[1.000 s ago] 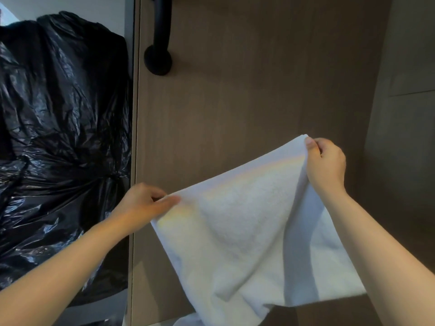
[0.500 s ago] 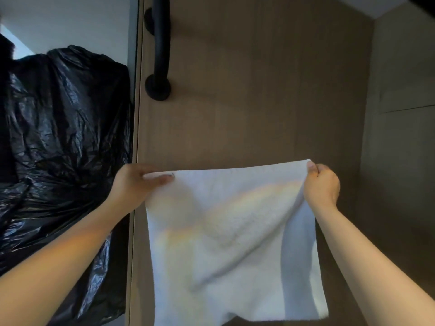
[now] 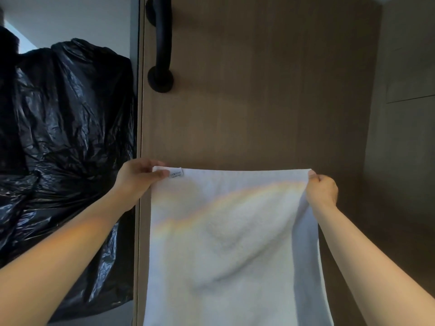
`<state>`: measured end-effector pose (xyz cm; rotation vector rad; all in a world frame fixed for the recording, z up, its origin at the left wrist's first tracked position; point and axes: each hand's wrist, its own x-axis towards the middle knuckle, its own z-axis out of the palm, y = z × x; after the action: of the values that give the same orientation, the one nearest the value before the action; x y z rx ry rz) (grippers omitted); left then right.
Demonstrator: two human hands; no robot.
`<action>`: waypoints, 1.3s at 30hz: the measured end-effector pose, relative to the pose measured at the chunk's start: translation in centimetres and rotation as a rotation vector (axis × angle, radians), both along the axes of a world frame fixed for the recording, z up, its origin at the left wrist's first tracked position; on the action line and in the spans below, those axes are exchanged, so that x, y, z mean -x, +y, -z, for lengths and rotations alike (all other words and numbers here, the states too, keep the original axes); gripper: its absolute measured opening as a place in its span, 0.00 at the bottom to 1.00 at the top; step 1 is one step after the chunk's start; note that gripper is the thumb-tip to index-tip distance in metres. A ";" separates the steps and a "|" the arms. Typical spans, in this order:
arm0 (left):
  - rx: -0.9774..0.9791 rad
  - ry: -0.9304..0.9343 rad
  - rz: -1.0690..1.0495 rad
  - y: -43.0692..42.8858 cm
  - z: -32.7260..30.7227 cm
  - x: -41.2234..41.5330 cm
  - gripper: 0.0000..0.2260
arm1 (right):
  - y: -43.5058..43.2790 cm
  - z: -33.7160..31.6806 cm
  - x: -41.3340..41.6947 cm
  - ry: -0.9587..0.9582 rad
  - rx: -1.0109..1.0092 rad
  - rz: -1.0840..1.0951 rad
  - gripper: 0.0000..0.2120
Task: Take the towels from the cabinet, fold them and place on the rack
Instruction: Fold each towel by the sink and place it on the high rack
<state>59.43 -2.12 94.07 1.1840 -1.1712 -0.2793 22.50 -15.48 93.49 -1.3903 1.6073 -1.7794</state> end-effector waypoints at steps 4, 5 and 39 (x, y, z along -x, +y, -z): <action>0.023 0.027 0.005 0.8 0.0 1.0 0.06 | 0.2 1.0 0.1 0.077 -0.064 -0.016 0.20; 0.031 0.027 0.010 1.0 0.0 1.5 0.07 | 0.3 1.2 0.0 0.142 -0.072 -0.007 0.20; -0.252 -0.204 0.031 6.5 10.0 7.1 0.02 | 10.5 9.0 -11.2 0.305 0.248 -0.686 0.18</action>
<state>52.33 4.34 84.12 1.4414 -1.3616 -0.3425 33.73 -4.98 84.47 -2.0877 0.8564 -1.4168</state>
